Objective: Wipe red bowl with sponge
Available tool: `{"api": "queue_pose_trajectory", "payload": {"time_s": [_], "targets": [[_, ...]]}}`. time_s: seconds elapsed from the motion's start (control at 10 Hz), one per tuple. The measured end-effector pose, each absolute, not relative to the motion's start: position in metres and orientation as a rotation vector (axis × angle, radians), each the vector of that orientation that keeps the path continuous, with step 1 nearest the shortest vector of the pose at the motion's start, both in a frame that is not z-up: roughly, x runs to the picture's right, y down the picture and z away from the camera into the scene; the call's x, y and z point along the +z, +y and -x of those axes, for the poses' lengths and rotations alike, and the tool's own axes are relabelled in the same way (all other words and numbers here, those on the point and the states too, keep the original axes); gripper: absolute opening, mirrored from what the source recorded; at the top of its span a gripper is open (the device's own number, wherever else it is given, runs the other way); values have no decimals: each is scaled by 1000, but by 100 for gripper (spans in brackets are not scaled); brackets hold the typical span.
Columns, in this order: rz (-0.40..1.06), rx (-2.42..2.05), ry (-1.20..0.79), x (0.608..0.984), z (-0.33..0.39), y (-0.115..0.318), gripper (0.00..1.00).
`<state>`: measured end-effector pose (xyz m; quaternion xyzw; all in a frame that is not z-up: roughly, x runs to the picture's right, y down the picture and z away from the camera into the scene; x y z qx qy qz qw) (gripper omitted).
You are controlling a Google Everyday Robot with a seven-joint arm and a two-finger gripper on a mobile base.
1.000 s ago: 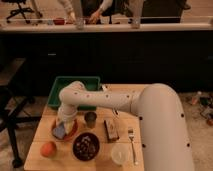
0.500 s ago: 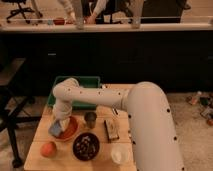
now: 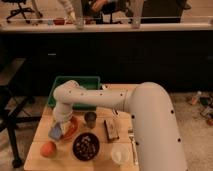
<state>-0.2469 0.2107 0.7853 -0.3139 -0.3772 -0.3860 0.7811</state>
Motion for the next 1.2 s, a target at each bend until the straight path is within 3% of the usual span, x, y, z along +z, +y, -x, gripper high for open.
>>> {"api": "queue_pose_trajectory", "payload": {"time_s": [0.7, 1.2], "targets": [[721, -758, -786, 800, 213, 219, 0], [713, -839, -814, 806, 246, 198, 0]]}}
